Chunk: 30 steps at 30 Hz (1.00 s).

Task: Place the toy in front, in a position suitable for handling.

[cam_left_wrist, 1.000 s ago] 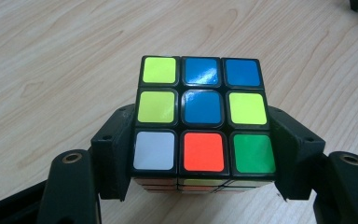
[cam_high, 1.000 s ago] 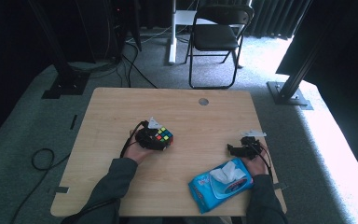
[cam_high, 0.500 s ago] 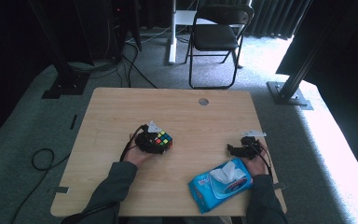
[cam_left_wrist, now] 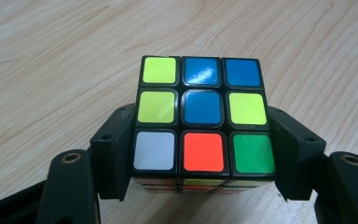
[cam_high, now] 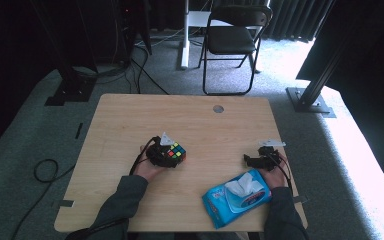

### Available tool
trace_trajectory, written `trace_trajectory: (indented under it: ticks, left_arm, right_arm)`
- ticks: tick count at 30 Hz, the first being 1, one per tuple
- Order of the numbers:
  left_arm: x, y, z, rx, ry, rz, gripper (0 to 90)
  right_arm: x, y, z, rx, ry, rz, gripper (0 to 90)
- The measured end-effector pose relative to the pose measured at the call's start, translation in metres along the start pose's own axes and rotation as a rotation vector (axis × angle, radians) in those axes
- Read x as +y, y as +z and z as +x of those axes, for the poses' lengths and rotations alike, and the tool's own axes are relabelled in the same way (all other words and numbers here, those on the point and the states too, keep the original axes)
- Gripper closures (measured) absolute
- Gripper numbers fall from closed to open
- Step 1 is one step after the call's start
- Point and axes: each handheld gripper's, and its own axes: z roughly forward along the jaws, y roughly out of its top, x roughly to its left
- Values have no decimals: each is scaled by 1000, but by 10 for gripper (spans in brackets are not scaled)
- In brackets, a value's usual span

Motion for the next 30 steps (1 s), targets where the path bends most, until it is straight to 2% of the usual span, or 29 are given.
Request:
trace_trajectory:
  ticks: [5,11,16,23,25,30]
  left_arm:
    - [0,-1,-1,5,1,-12,283]
    - [-2,-8,3,-10,-34,-41,273]
    - [-3,-15,5,-12,-48,-63,274]
    - [-3,-21,5,-17,-43,-76,279]
    - [-3,-26,3,-19,-49,-96,281]
    - [-3,-30,2,-19,-55,-90,324]
  right_arm:
    - [0,0,0,-1,0,0,129]
    - [0,0,0,-1,0,0,129]
    - [0,0,0,-1,1,0,130]
    - [0,0,0,-2,1,-1,130]
    - [0,0,0,-2,1,-1,130]
    - [0,0,0,-2,1,0,130]
